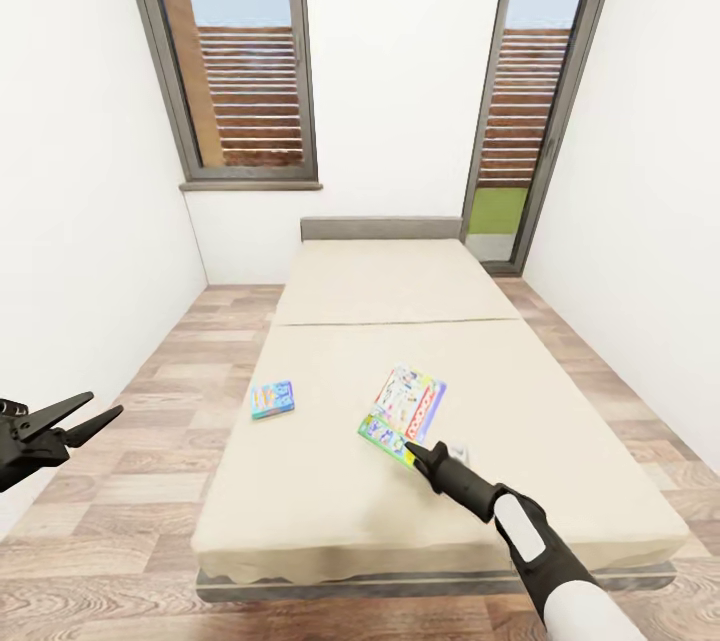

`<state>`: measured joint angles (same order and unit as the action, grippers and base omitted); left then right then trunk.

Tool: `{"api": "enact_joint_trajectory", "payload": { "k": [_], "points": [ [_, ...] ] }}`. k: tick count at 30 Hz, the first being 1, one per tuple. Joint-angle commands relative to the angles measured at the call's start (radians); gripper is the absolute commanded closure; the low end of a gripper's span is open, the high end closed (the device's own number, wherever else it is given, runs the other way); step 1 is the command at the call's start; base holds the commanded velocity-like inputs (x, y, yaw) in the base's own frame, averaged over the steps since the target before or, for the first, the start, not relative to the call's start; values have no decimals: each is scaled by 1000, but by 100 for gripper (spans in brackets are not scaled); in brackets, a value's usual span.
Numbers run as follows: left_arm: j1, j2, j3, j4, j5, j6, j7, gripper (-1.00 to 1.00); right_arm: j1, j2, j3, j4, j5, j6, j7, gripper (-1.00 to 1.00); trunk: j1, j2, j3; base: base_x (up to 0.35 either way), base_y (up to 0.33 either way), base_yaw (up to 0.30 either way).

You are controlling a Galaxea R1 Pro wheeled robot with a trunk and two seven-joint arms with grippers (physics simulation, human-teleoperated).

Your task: Put all the toys in the child's room - the three board games (two on the bed and one on the table), the two jigsaw puzzles on the table, and the tennis ball on the table - inside the toy box on the table in the child's room.

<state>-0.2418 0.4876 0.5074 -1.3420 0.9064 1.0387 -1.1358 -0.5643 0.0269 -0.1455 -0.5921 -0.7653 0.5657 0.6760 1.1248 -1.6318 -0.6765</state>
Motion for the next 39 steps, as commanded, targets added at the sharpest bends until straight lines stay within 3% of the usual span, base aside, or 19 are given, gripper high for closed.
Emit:
{"api": "enact_joint_trajectory", "payload": {
  "k": [1, 7, 15, 19, 25, 32, 39],
  "points": [
    [-1, 0, 0, 0, 0, 5, -2, -100, 2, -2, 5, -30, 5, 10, -2, 100, -4, 7, 2, 0, 0, 0],
    [-1, 0, 1, 0, 0, 4, -6, -100, 6, -9, 38, -87, 7, 122, -2, 100, -27, 49, 21, 0, 0, 0],
    [-1, -8, 0, 0, 0, 6, -11, -100, 7, -14, 47, -102, 11, 145, 6, 100, -58, 105, 46, 0, 0, 0],
    [-1, -13, -5, -2, 0, 7, -13, -100, 10, -12, 50, -106, 11, 144, 10, 100, -73, 133, 59, 0, 0, 0],
    [-6, 22, -38, -28, -9, 8, -46, -100, 15, -47, 11, -105, 16, 101, 12, 100, -73, 133, 59, 0, 0, 0],
    [-5, -15, -77, -7, -8, 8, -18, -100, 12, -84, 1, -102, 11, 51, -1, 100, -73, 133, 59, 0, 0, 0],
    [-5, -17, -98, -6, -7, 8, -12, -100, 12, -83, 2, -102, 14, 10, -4, 100, -73, 133, 59, 0, 0, 12]
  ]
}}
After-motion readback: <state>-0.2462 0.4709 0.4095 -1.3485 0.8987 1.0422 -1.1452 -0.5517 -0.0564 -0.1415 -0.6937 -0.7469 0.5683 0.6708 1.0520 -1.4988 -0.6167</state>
